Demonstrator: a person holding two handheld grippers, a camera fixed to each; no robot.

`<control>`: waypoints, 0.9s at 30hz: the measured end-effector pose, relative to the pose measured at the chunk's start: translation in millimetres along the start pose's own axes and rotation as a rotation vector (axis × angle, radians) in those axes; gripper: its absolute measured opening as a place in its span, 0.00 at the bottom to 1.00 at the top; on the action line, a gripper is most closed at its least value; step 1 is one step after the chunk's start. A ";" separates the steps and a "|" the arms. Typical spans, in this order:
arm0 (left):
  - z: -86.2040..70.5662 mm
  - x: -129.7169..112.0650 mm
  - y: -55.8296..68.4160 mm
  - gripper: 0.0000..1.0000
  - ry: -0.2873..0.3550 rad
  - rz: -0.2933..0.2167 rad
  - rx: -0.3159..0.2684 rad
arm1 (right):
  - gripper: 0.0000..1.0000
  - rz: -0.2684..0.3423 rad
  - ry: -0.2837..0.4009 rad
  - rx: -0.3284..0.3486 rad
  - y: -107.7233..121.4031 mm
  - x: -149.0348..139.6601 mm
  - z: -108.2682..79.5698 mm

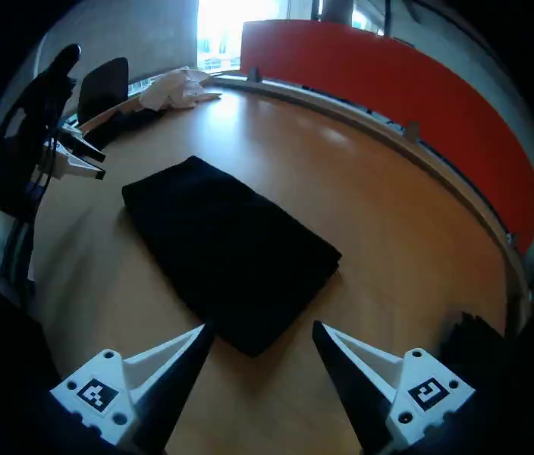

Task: Fold towel

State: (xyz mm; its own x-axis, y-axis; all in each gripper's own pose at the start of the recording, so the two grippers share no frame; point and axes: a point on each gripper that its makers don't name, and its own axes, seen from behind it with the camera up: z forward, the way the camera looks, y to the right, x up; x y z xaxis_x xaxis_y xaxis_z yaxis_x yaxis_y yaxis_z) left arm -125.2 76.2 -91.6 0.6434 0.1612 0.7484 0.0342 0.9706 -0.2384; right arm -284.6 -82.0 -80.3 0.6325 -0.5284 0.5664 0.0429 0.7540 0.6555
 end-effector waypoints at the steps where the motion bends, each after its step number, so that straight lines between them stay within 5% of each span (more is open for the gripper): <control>1: -1.1 -0.9 -1.0 0.96 -0.001 -0.002 0.002 | 1.00 -0.003 -0.004 0.003 -0.3 -1.3 0.3; 7: -6.9 -7.6 -6.4 0.96 -0.008 -0.013 0.011 | 0.90 -0.020 -0.041 0.044 -6.0 -13.7 2.8; 21: -14.6 -14.5 -13.1 0.96 -0.011 -0.016 0.020 | 0.41 -0.055 -0.084 0.094 -10.9 -28.6 7.5; 27: -15.9 -17.2 -16.3 0.96 -0.014 -0.017 0.024 | 0.39 -0.062 -0.082 0.099 -11.3 -26.5 5.9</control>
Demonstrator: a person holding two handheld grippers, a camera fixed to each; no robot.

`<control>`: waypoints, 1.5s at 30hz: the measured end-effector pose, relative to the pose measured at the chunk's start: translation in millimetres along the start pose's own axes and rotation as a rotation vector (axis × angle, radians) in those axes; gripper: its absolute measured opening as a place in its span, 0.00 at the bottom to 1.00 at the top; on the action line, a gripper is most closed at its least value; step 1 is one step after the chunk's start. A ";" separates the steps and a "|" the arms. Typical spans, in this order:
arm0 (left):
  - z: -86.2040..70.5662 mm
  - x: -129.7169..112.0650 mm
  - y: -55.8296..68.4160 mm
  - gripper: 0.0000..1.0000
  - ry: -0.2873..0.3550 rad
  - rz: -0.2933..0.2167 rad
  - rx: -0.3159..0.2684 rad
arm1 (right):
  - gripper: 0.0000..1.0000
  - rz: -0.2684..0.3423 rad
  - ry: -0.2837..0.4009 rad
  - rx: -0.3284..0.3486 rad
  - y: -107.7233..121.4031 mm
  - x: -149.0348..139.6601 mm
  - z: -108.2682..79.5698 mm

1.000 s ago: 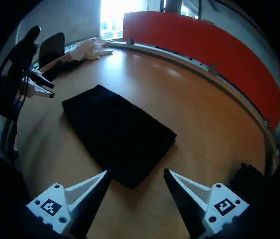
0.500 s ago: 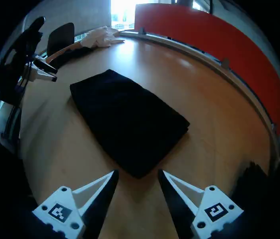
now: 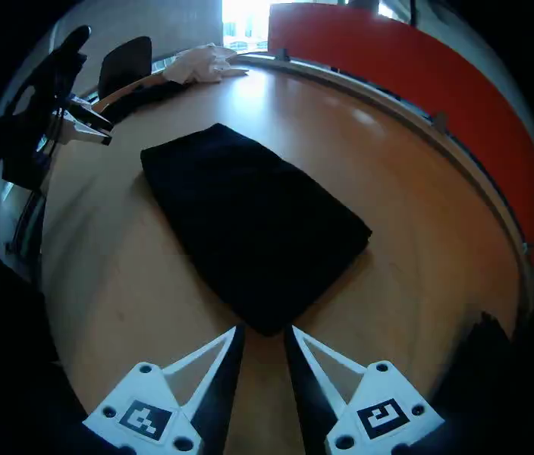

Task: Fold towel

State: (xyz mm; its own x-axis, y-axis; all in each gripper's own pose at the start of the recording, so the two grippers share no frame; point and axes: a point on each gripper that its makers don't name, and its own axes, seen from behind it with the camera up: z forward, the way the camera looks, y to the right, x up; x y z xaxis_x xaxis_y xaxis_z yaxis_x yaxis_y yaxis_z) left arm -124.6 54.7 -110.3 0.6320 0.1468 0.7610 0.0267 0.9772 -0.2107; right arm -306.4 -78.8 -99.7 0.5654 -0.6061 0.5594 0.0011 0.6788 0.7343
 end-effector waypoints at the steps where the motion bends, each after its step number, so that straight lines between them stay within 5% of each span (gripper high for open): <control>1: 0.0 -0.3 -0.3 0.96 -0.001 0.000 0.000 | 0.36 -0.002 -0.002 0.001 -0.2 -0.4 0.3; 7: -0.4 -0.7 -1.7 0.96 -0.001 -0.001 0.001 | 0.10 -0.010 -0.003 -0.009 2.1 -0.7 2.9; 20: 0.2 3.3 -5.2 0.96 0.003 0.001 0.005 | 0.09 -0.020 0.050 -0.036 7.6 20.6 -11.2; 45: 1.7 16.7 4.1 0.96 0.020 0.007 -0.007 | 0.08 -0.140 0.209 -0.135 43.3 114.1 -105.0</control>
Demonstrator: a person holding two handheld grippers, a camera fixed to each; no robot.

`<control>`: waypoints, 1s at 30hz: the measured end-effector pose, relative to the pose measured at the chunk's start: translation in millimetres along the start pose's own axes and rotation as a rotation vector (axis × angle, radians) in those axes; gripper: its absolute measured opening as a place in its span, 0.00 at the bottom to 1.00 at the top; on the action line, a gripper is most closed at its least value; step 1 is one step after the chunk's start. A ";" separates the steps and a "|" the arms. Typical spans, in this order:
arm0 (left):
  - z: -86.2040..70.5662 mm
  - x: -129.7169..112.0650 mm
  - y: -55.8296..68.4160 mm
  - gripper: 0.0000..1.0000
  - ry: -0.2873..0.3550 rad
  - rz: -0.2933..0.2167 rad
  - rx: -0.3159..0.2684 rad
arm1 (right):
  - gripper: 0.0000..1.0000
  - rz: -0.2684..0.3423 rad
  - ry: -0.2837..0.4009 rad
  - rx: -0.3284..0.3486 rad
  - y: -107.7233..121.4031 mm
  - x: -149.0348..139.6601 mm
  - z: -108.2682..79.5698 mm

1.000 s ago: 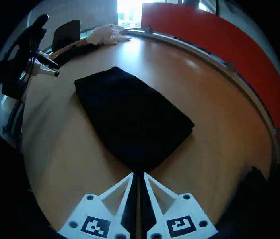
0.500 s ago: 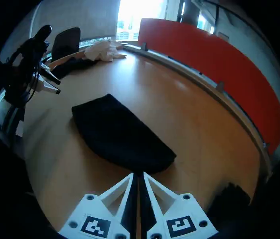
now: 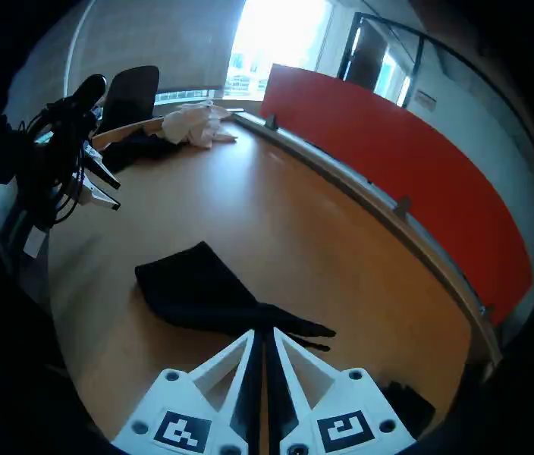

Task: Fold towel

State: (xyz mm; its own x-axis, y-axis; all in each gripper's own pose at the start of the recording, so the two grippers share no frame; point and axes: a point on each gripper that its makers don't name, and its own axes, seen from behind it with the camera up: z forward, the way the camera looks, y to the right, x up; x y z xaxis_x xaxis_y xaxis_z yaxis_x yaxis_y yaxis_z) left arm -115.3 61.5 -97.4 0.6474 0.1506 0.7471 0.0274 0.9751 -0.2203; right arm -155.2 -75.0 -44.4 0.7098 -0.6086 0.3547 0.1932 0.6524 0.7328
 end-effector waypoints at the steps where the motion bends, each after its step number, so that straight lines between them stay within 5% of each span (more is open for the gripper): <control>1: 0.0 0.3 0.4 0.96 0.000 0.000 -0.001 | 0.08 -0.004 0.001 0.000 0.4 1.2 -1.4; 18: -3.4 6.8 1.0 0.96 0.017 -0.003 -0.003 | 0.06 -0.038 0.007 0.052 -19.2 14.1 11.7; 30: -12.2 12.3 -3.5 0.96 0.037 -0.014 -0.003 | 0.06 -0.040 0.022 0.144 -65.5 29.6 42.3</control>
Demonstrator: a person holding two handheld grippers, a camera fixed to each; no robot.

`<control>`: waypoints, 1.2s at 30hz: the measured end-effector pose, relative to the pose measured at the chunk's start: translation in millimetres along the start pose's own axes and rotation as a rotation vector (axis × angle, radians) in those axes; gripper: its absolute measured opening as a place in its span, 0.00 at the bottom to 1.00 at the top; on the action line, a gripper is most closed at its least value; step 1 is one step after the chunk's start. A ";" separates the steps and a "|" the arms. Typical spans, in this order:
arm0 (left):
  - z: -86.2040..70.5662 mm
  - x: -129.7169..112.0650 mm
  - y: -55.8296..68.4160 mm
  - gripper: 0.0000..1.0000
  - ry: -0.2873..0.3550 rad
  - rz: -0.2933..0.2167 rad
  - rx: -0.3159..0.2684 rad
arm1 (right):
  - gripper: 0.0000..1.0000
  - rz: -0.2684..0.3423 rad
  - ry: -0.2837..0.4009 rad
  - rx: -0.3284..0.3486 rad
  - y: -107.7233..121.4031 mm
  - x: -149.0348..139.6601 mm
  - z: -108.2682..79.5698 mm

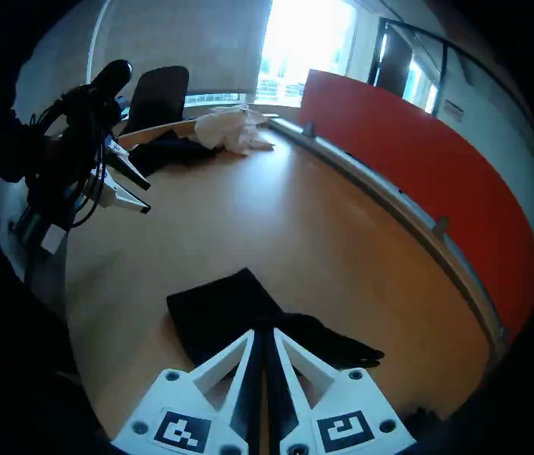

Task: Fold towel

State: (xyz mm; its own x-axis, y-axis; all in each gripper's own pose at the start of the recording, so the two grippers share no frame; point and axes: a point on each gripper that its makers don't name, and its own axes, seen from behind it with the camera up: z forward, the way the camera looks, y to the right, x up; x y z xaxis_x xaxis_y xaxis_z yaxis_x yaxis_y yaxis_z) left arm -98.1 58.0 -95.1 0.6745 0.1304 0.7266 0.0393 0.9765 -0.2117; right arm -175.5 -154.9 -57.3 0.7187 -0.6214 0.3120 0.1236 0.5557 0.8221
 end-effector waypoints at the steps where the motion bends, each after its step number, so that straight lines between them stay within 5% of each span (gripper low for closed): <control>1: -0.7 0.4 -0.4 0.95 0.002 0.000 0.000 | 0.05 0.000 0.000 0.009 -4.1 0.5 3.4; 17: -11.2 -2.4 -14.5 0.95 0.015 -0.028 0.015 | 0.04 0.000 -0.015 0.123 -53.3 5.1 50.1; 21: -12.2 -4.9 -18.7 0.96 0.012 -0.031 0.022 | 0.18 0.000 -0.033 0.144 -60.9 -0.9 56.1; 25: -12.3 -6.6 -20.9 0.95 0.009 -0.032 0.025 | 0.65 0.019 -0.043 0.158 -63.0 -5.7 55.6; 26: -12.2 -6.7 -21.2 0.95 0.008 -0.032 0.026 | 0.70 0.026 -0.045 0.158 -62.6 -6.9 55.1; 36: -8.9 -4.3 -18.4 0.96 0.009 -0.022 0.021 | 0.77 0.070 -0.063 0.131 -54.8 -19.8 49.0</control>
State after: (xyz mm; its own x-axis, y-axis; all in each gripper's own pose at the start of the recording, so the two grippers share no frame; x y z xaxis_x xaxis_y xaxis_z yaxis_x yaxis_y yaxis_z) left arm -95.2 38.0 -100.1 0.6802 0.1078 0.7250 0.0386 0.9825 -0.1823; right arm -230.1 -200.1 -85.2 0.6776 -0.6196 0.3962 -0.0184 0.5243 0.8513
